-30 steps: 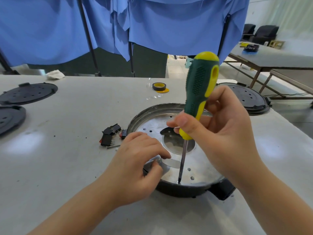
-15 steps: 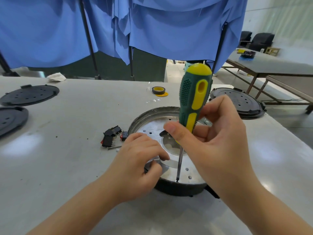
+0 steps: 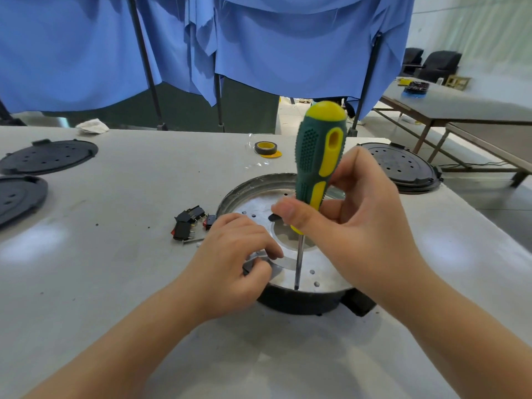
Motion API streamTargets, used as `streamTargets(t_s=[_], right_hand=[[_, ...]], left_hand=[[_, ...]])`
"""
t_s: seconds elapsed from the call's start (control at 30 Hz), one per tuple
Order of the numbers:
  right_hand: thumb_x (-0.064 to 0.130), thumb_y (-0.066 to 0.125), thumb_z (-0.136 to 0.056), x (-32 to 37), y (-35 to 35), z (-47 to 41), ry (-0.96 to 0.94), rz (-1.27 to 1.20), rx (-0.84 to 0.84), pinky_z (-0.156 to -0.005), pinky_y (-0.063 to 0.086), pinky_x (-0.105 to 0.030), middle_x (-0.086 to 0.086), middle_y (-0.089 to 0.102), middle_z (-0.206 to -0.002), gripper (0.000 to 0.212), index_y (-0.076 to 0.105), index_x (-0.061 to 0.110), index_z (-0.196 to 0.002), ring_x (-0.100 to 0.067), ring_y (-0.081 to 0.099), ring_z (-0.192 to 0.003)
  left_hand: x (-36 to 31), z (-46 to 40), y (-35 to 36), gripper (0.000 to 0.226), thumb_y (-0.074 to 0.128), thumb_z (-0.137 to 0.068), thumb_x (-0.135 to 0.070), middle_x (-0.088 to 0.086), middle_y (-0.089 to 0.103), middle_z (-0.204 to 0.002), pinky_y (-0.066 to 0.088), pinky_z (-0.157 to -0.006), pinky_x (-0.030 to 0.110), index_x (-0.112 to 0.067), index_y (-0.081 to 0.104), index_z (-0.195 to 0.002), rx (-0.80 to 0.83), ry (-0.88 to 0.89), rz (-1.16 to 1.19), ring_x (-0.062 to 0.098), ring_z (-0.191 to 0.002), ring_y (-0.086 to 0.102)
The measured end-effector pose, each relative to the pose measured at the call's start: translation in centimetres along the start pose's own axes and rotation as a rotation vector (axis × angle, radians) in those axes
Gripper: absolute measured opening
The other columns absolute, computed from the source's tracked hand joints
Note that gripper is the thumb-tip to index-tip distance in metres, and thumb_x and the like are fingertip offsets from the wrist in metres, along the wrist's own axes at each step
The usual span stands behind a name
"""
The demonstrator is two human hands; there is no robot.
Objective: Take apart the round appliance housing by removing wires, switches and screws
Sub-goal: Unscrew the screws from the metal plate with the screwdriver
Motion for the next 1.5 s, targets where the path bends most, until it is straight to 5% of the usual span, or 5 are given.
streamTargets(t_s=[0.3, 0.53, 0.83, 1.27, 1.5], right_hand=[[0.022, 0.071, -0.067, -1.5, 0.0, -2.0, 0.039, -0.073, 0.173, -0.069, 0.059, -0.045, -0.018, 0.070, -0.083, 0.050, 0.046, -0.009, -0.097, -0.040, 0.070, -0.081], [0.017, 0.058, -0.084, -2.4, 2.0, -1.8, 0.109, -0.236, 0.440, -0.078, 0.056, -0.027, -0.007, 0.074, -0.099, 0.027, 0.059, 0.009, -0.109, -0.023, 0.070, -0.096], [0.022, 0.054, -0.093, -3.9, 4.3, -0.9, 0.264, -0.602, 0.883, -0.106, 0.037, -0.047, -0.003, 0.066, -0.109, 0.028, 0.056, 0.010, -0.119, -0.025, 0.057, -0.116], [0.039, 0.050, -0.089, -6.4, 1.2, -2.2, 0.230, -0.334, 0.505, -0.091, 0.046, -0.058, -0.013, 0.050, -0.101, 0.034, 0.066, 0.029, -0.117, -0.034, 0.047, -0.094], [0.020, 0.077, -0.066, -6.3, -0.4, -2.0, 0.118, -0.249, 0.132, -0.056, 0.049, -0.016, 0.009, 0.067, -0.073, 0.030, 0.066, 0.015, -0.094, -0.008, 0.064, -0.066]], left_hand=[[0.0, 0.0, 0.0, 0.032, 0.039, -0.068, -0.024, -0.018, 0.060, -0.072, 0.035, -0.094, 0.025, -0.023, 0.070, -0.077, 0.006, -0.010, -0.007, 0.004, -0.077, 0.053], [0.1, -0.1, 0.1, 0.029, 0.042, -0.069, -0.023, -0.016, 0.062, -0.075, 0.034, -0.094, 0.021, -0.022, 0.070, -0.078, 0.037, -0.024, -0.014, 0.003, -0.079, 0.052], [0.8, -0.5, 0.2, 0.031, 0.050, -0.072, -0.019, -0.029, 0.060, -0.087, 0.023, -0.094, 0.004, -0.034, 0.070, -0.090, 0.120, -0.120, 0.084, -0.016, -0.102, 0.045], [-1.1, -2.1, 1.5, 0.023, 0.053, -0.094, -0.004, -0.001, 0.076, -0.092, 0.054, -0.075, 0.019, -0.017, 0.068, -0.104, 0.236, -0.235, 0.774, 0.014, -0.088, 0.072], [-0.8, -1.7, 1.2, 0.018, 0.052, -0.094, 0.000, 0.006, 0.074, -0.083, 0.057, -0.075, 0.024, -0.007, 0.068, -0.099, 0.089, -0.204, 0.786, 0.018, -0.081, 0.073]])
Point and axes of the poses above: each hand's wrist, its own z-axis away from the middle knuckle, its own y-axis out of the palm, x = y × z, the point moved 10 cm from there along -z, towards the middle knuckle
